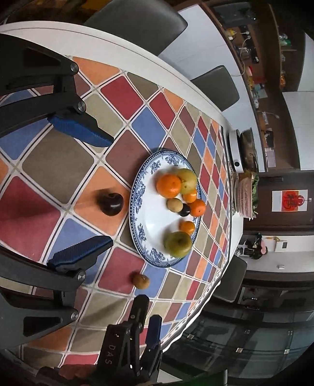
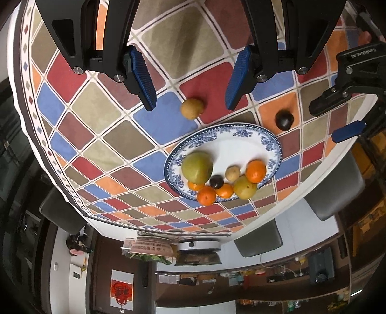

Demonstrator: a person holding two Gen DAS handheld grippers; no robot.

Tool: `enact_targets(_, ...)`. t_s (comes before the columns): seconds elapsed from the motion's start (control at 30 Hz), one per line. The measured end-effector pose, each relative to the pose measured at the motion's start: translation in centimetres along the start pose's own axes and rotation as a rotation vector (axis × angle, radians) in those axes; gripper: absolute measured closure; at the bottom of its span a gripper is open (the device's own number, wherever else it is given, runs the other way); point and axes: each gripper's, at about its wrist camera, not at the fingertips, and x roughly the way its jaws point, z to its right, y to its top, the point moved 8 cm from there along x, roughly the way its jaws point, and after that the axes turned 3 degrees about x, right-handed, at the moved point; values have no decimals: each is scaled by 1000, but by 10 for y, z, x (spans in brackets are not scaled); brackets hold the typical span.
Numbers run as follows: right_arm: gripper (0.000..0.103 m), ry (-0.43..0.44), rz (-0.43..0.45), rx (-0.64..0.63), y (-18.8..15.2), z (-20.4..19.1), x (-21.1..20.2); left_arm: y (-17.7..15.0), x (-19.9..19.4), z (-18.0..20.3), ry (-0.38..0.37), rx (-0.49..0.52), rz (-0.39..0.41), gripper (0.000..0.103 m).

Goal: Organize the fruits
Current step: 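Grasp the dark plum with the left tool while the right tool grasps the brown kiwi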

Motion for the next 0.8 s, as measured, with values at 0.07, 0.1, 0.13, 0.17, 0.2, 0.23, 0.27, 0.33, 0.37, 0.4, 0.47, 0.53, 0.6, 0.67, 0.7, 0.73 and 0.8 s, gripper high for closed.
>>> enact_targets(0.07,43,-12,-1,5,-1,2,3,-2,6,0,5,7,-4,28)
enact_targets(0.1,43,-14,-1,7,-2,3,5,-3,8,0,3,12,-6,28)
enact_targets(0.13,43,-15,-4,11,-3,4,7,-3,10,0,0,14,-6,28)
enact_targets(0.17,43,-12,-6,14,-4,4,9,-5,14,1,-4,16,-11,28)
enact_targets(0.2,43,-5,-11,19,-5,4,11,-6,17,2,-10,16,-18,28)
enact_targets(0.23,43,0,-14,22,-5,4,13,-7,21,2,-18,15,-25,28)
enact_targets(0.27,43,6,-16,24,-6,4,15,-8,24,2,-27,12,-31,32)
enact_targets(0.33,43,17,-20,29,-7,3,19,-9,30,3,-50,3,-39,37)
enact_targets(0.37,43,21,-25,31,-8,3,22,-9,31,4,-57,0,-43,39)
enact_targets(0.4,43,23,-26,33,-8,2,24,-9,34,4,-62,-3,-47,40)
enact_targets(0.47,44,29,-25,34,-7,2,28,-9,40,5,-79,-17,-61,46)
enact_targets(0.53,44,34,-26,41,-6,2,32,-9,44,6,-92,-30,-67,49)
enact_targets(0.6,49,39,-34,55,-6,4,35,-8,47,8,-95,-35,-71,54)
enact_targets(0.67,50,50,-42,70,-5,6,40,-7,50,10,-100,-34,-72,63)
enact_targets(0.7,50,50,-45,73,-5,7,41,-6,51,11,-103,-34,-73,65)
enact_targets(0.73,52,51,-49,77,-6,8,42,-6,52,12,-108,-34,-75,67)
enact_targets(0.8,55,54,-54,79,-6,10,45,-4,54,14,-117,-37,-78,68)
